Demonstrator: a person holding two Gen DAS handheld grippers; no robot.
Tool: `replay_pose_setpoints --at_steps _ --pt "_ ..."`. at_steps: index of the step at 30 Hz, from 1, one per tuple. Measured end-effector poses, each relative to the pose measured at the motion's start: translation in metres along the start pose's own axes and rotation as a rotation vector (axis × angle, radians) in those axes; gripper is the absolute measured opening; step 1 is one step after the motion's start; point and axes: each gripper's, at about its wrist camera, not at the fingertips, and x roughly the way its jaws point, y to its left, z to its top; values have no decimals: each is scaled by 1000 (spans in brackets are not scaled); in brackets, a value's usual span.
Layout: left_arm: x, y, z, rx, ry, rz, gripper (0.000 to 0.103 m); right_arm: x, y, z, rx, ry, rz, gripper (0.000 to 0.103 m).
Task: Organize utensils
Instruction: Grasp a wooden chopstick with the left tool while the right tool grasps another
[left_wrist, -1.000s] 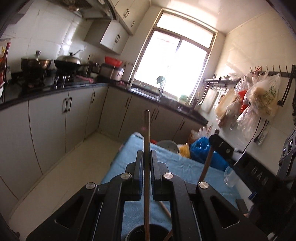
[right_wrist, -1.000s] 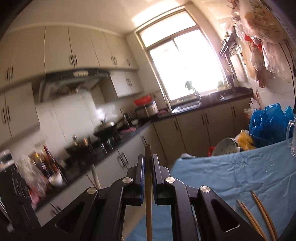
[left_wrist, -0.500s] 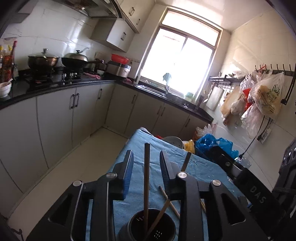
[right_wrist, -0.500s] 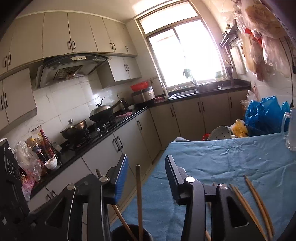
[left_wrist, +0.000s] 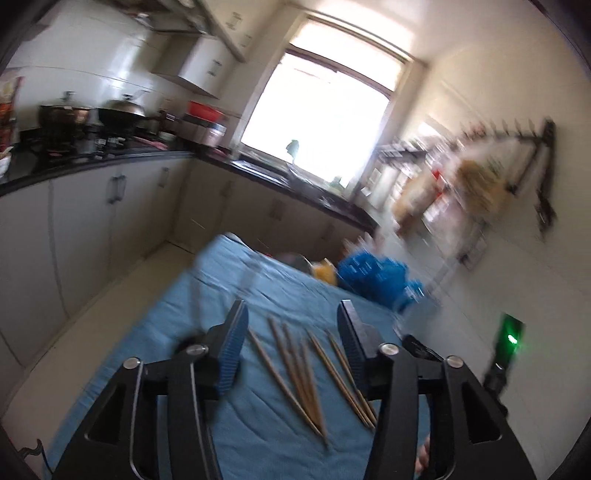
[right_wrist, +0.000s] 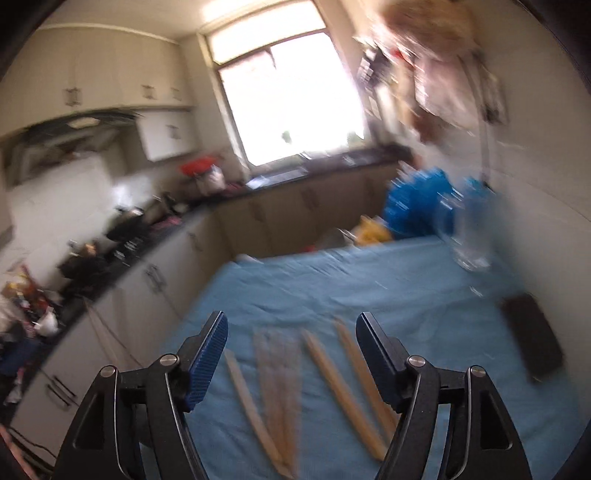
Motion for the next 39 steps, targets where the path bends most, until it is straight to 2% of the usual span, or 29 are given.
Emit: replay_pose_setpoints --at_steps 3,6,10,14,16,20,25,27,29,31,35,36,37,39 --pt "19 -27 -28 61 90 -25 51 3 -35 -14 24 74 -38 76" --pt "48 -45 -55 86 197 -58 51 12 -61 -28 45 157 -33 76" --pt "88 -50 -80 105 304 -21 51 23 -78 -43 66 244 21 76" --pt "125 -36 -96 61 387 40 50 29 -70 -66 14 306 107 68" --pt "141 -30 -103 40 415 69 46 30 -61 -78 -19 339 149 61" --pt "166 -21 -108 36 445 123 38 39 -45 -101 -67 398 231 54" --pt "189 -11 -113 1 487 152 29 47 -26 -120 -125 427 254 54" --pt "198 -8 -115 -7 504 158 19 52 -22 -125 -142 434 245 52" --pt "204 -3 -118 -18 526 165 11 55 -20 -129 -153 435 234 48" --pt "206 -3 -118 -16 514 170 10 56 -19 -129 -165 435 213 39" --pt "208 -3 -118 -13 513 177 10 57 -17 -129 -179 434 182 31" --pt "209 -3 -118 -14 513 181 10 57 -17 -129 -181 434 174 26" --pt "210 -5 -117 -9 514 187 10 57 -17 -128 -181 436 168 16" --pt "212 -10 -117 21 520 206 10 59 -17 -128 -188 441 123 2"
